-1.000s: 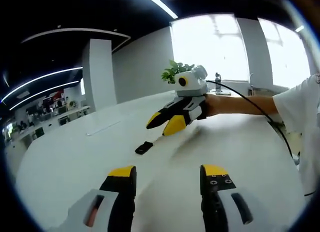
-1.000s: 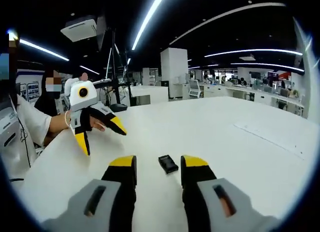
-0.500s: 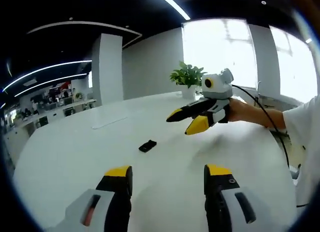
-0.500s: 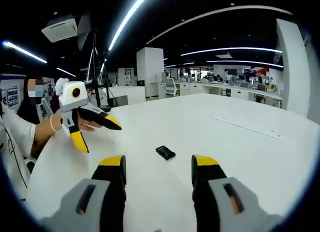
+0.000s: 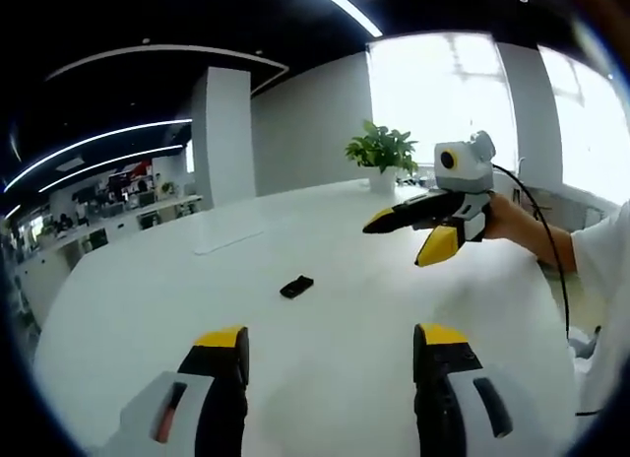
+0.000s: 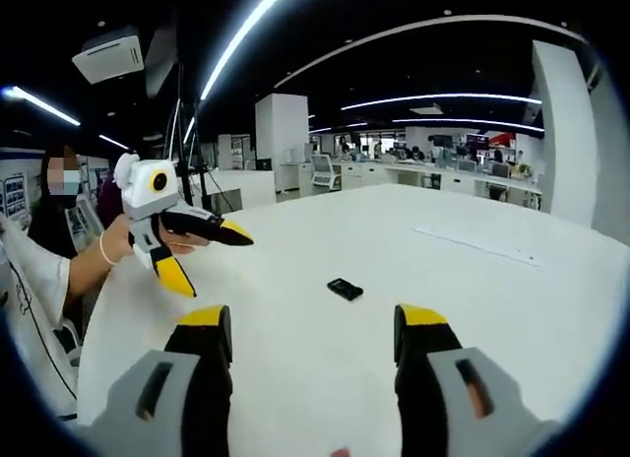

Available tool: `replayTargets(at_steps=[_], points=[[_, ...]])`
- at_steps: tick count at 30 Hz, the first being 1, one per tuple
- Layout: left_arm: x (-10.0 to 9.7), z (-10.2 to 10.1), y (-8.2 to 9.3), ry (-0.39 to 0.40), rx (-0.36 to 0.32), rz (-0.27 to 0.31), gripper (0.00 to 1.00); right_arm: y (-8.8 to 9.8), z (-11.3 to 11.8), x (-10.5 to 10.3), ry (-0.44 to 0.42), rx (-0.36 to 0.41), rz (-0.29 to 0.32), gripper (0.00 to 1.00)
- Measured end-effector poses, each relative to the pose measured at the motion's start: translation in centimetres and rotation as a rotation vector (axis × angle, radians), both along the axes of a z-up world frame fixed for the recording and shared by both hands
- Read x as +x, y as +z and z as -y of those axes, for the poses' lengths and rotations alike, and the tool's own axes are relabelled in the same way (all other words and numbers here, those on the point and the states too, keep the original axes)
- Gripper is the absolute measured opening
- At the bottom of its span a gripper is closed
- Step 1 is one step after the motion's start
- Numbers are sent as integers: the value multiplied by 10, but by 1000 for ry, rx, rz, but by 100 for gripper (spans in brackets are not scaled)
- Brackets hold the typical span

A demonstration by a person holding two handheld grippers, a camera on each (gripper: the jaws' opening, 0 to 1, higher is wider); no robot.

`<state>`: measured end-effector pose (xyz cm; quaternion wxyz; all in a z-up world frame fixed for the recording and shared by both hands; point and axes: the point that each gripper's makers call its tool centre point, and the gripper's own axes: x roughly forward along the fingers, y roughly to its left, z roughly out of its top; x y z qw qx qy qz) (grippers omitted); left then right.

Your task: Snap the two parts of the plastic buckle together until the buckle closes and remains connected.

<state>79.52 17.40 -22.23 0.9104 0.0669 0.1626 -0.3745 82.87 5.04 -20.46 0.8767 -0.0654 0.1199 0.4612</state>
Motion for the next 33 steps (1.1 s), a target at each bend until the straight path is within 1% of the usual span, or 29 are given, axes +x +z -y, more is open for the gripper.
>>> replayTargets(at_steps=[3, 4, 5, 6, 7, 8, 11, 13, 16, 20, 23, 25, 27, 30, 33], points=[[-3, 2, 4, 6, -6, 7, 69, 2, 4, -3, -30, -4, 12, 72], [-4, 2, 5, 9, -6, 9, 69, 1, 6, -4, -42, -20, 14, 73], [-6, 2, 7, 14, 1, 17, 70, -3, 10, -5, -72, -51, 11, 73], [-7, 1, 7, 22, 4, 22, 71, -3, 12, -4, -95, -65, 24, 73], [-8, 1, 8, 33, 2, 26, 72, -3, 12, -6, -104, -72, 42, 73], [-9, 0, 9, 40, -2, 28, 72, -5, 12, -9, -109, -80, 47, 74], [-11, -3, 14, 66, -21, 34, 72, -9, 13, -14, -121, -99, 42, 78], [-12, -5, 16, 78, -27, 34, 72, -14, 14, -18, -130, -113, 16, 81], [-16, -10, 17, 104, -42, 30, 72, -17, 17, -25, -146, -111, -1, 87], [-21, -16, 15, 134, -65, 26, 74, -18, 21, -31, -159, -91, -8, 87], [-25, -21, 14, 153, -74, 3, 74, -19, 21, -36, -162, -83, -16, 87], [-29, -26, 16, 178, -99, -8, 77, -18, 22, -39, -166, -85, -10, 89], [-32, -31, 23, 202, -124, 14, 79, -16, 23, -43, -175, -83, -7, 90], [-41, -34, 29, 219, -135, 27, 79, -13, 27, -49, -191, -80, 1, 94], [-49, -36, 36, 231, -138, 46, 79, -5, 31, -57, -210, -76, 27, 95]])
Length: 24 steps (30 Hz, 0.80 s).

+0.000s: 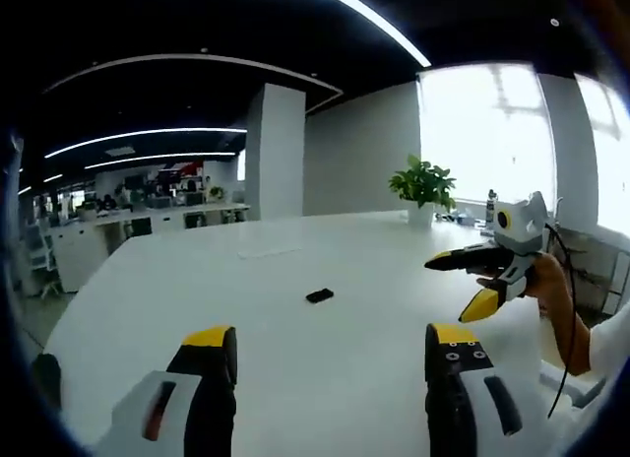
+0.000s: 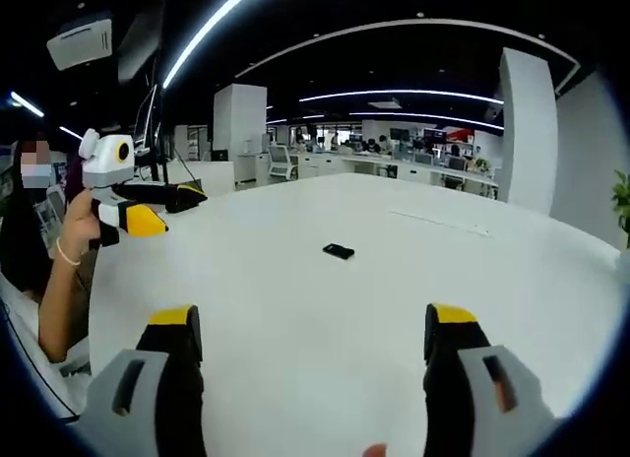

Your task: Snap the two parts of the plastic buckle together until the buckle closes and remains connected.

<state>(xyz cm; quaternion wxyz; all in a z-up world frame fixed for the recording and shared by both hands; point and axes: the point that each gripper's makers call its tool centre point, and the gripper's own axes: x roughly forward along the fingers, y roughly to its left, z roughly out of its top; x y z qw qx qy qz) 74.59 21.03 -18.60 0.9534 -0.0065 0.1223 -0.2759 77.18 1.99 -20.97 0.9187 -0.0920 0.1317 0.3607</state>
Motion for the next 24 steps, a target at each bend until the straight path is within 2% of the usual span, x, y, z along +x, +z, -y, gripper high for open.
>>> replayTargets(at_steps=[5, 8, 10, 16, 24], points=[[-15, -2, 10, 37, -27, 36, 80, 9, 0, -13, 6, 32, 23, 95], [-25, -3, 12, 39, -22, 48, 85, 13, 1, -21, 1, 39, 34, 96], [-30, -6, 13, 54, -12, 62, 89, 16, 3, -29, 2, 31, 47, 100], [-44, -16, 12, 90, -11, 62, 90, 26, 16, -41, -42, 13, 89, 100], [-59, -17, 20, 81, -17, 85, 91, 33, 29, -61, -78, 32, 108, 100]])
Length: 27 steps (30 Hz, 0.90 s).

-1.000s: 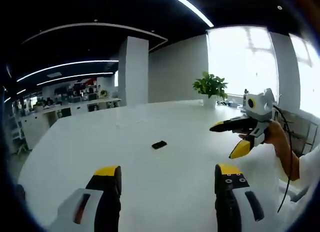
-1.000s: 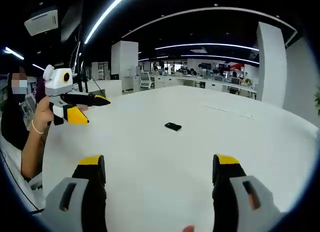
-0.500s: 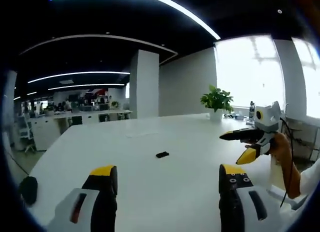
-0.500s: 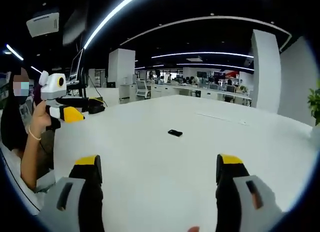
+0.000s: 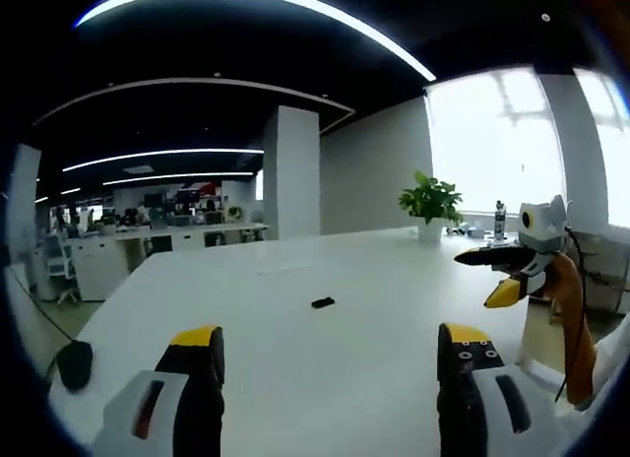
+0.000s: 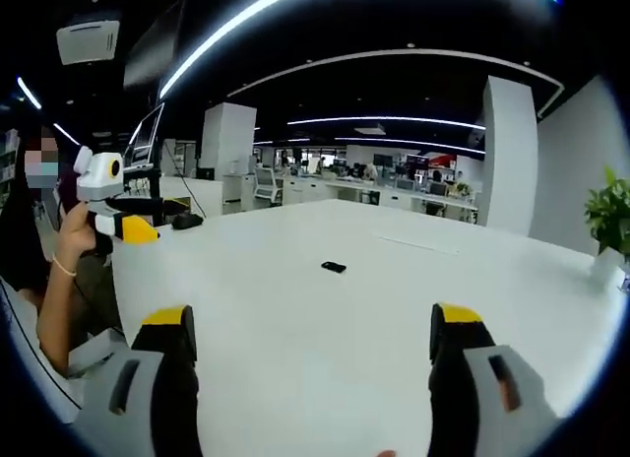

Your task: Snap the two parts of the plastic buckle together until the buckle closes and remains connected.

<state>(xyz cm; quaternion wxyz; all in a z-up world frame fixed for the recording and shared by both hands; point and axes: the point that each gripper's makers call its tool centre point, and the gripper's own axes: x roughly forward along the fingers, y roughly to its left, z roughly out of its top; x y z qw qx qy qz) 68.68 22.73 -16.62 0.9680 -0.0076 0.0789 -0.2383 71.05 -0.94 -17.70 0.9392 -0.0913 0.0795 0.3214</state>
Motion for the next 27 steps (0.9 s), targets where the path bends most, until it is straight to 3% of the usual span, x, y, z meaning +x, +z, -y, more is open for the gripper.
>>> replayTargets(at_steps=[4, 13, 22, 27], points=[[-7, -9, 4, 48, -20, 9, 94, 6, 17, -6, -72, 9, 17, 100], [-18, -30, -1, 131, -28, -30, 99, 18, 52, -16, -183, 80, 33, 100], [-23, -48, -6, 200, -44, -53, 99, 10, 62, -25, -199, 85, 24, 100], [-22, -46, -6, 196, -51, -57, 99, 1, 76, -20, -266, 90, -2, 99]])
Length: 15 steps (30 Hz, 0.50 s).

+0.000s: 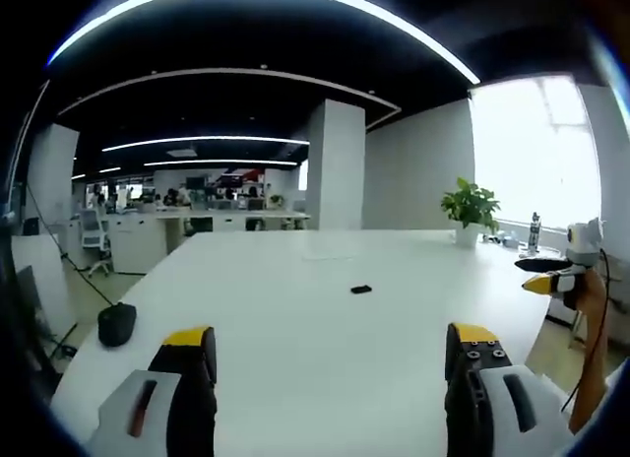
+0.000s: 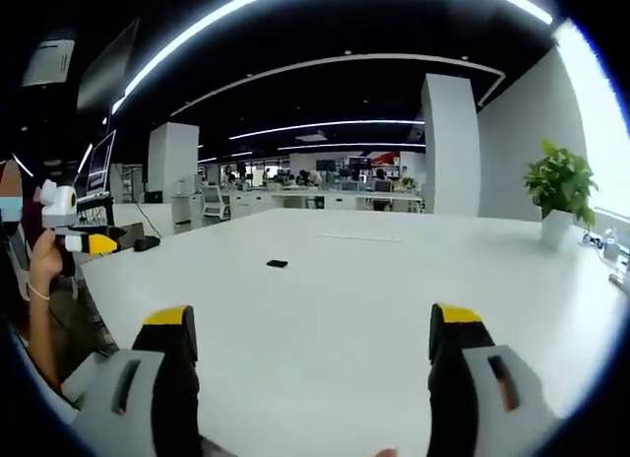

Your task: Snap the two parts of the plastic buckle together until the buckle closes and remains connected.

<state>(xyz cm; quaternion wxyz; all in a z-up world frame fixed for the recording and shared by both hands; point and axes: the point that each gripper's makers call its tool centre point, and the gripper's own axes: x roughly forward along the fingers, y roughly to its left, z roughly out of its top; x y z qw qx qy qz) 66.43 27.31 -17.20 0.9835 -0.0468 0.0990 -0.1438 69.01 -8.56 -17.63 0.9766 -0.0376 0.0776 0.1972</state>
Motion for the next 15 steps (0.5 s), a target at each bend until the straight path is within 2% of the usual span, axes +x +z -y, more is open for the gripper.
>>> replayTargets(at_steps=[4, 6, 11, 15], points=[[-1, 2, 1, 3, -11, 14, 98, -4, 3, -7, -1, -6, -5, 98], [-1, 3, -1, 4, -7, 14, 98, -1, 5, -9, -9, -10, 14, 98], [-2, 5, -7, 7, -1, -9, 98, 2, 15, -9, -42, -20, 24, 98], [-2, 8, -9, 5, 5, -8, 98, -4, 13, -13, -22, -27, 20, 98]])
